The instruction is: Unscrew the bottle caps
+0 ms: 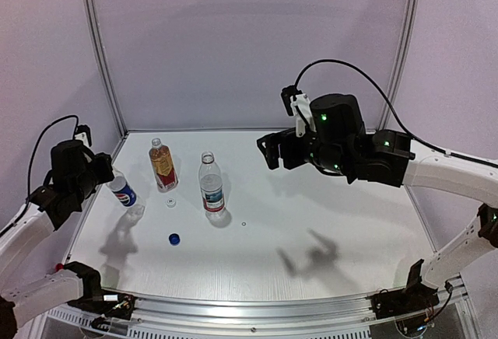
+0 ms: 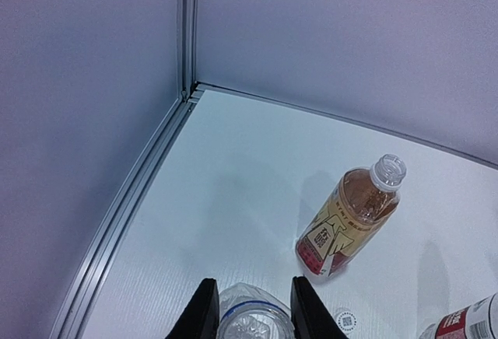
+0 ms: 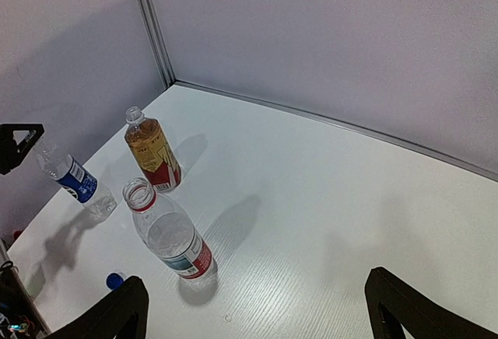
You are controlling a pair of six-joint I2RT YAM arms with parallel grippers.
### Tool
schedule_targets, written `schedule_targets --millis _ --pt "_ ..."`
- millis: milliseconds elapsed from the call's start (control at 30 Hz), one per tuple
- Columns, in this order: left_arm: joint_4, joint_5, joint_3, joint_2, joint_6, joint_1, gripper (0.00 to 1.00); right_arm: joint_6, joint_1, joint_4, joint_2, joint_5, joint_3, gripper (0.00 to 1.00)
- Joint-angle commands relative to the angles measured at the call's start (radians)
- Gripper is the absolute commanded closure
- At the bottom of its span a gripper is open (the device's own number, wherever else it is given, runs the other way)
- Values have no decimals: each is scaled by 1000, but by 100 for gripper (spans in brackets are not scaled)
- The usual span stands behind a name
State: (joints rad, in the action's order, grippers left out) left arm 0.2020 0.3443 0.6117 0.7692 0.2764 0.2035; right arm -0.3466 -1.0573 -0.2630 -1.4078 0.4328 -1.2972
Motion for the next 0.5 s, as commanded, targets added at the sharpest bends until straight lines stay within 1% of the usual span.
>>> schedule_targets --millis 0,333,467 --pt "7 -28 -8 -16 -10 -4 71 -17 3 18 -5 16 3 1" --pt "8 -64 57 26 -21 -4 50 -13 3 19 -30 16 -19 1" --pt "7 -78 84 39 -27 -3 47 -21 3 14 -25 21 -14 1"
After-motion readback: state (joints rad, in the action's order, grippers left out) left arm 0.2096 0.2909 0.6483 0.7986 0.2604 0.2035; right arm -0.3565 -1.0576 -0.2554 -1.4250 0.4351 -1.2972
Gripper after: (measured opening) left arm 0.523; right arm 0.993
